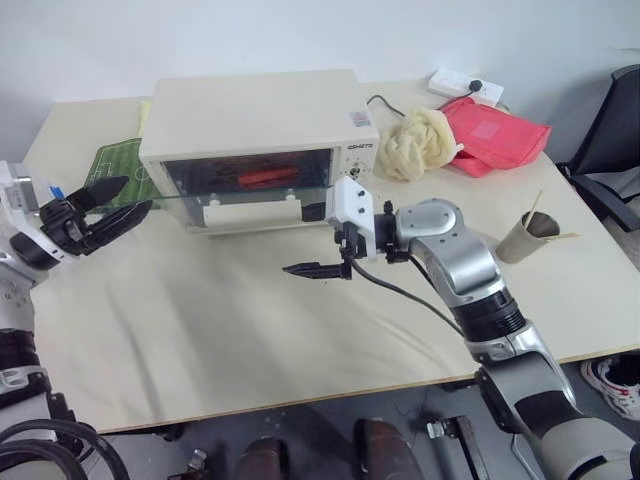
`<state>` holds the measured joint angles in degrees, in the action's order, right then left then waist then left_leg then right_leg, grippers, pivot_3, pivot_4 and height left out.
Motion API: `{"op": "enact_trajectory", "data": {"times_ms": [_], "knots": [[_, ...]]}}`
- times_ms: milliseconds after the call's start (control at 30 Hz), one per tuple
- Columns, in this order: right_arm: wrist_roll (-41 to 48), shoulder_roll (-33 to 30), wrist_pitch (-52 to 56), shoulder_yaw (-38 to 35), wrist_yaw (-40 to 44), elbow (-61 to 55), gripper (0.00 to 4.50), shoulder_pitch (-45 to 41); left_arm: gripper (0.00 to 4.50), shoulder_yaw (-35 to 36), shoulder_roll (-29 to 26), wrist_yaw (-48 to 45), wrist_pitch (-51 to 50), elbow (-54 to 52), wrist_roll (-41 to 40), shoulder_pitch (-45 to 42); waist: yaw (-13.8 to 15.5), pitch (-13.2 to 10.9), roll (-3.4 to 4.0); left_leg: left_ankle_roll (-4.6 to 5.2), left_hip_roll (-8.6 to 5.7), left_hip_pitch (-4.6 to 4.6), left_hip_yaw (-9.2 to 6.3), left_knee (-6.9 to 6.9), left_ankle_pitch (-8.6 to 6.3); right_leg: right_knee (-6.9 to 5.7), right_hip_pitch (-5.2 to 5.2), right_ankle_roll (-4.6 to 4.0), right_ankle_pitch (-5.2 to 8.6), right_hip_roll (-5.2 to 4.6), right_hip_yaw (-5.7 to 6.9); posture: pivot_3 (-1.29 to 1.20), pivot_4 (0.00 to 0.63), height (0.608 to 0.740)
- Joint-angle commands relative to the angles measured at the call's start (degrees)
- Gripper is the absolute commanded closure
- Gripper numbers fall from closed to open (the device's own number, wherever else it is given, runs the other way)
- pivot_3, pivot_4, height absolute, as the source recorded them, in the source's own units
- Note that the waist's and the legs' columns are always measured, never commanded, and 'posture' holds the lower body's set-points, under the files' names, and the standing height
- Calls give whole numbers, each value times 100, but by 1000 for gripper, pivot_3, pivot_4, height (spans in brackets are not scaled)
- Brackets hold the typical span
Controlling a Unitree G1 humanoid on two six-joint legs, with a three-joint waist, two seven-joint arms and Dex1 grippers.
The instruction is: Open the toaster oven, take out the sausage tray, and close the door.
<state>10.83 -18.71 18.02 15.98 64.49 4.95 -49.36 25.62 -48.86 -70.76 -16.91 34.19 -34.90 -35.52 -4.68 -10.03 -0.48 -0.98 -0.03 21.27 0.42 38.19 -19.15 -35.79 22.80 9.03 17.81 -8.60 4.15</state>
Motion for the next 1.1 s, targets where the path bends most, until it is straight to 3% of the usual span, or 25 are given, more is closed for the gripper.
{"op": "enact_trajectory", "data": {"times_ms": [33, 400, 833, 1100], "knots": [[52, 41, -44, 209, 77, -418, 0, 157, 864, -35, -120, -184, -73, 135, -19, -317, 9, 0, -1, 0, 0, 0, 0, 0, 0, 0, 0, 0, 0, 0, 1, 0, 150, 740], [11, 11, 121, 244, -155, -757, 0, 450, 4368, -199, -134, -122, -178, 308, 103, -768, 136, 0, -6, 0, 0, 1, -1, 13, 0, -6, -3, 0, 0, -2, 4, 0, 150, 740], [19, 20, 90, 245, -157, -715, 0, 382, 4473, -468, -164, -446, -347, 120, 233, -536, 127, 0, -7, 0, -1, 0, 2, 13, 0, -6, -3, 0, 0, -3, 6, 0, 150, 740], [66, -267, 687, 255, -293, -1410, 0, 741, 4473, -791, 175, -600, -160, 348, 429, -618, 165, 0, -8, 1, -2, 2, 1, 14, 0, -5, -3, 0, 0, -4, 7, 0, 150, 740]]}}
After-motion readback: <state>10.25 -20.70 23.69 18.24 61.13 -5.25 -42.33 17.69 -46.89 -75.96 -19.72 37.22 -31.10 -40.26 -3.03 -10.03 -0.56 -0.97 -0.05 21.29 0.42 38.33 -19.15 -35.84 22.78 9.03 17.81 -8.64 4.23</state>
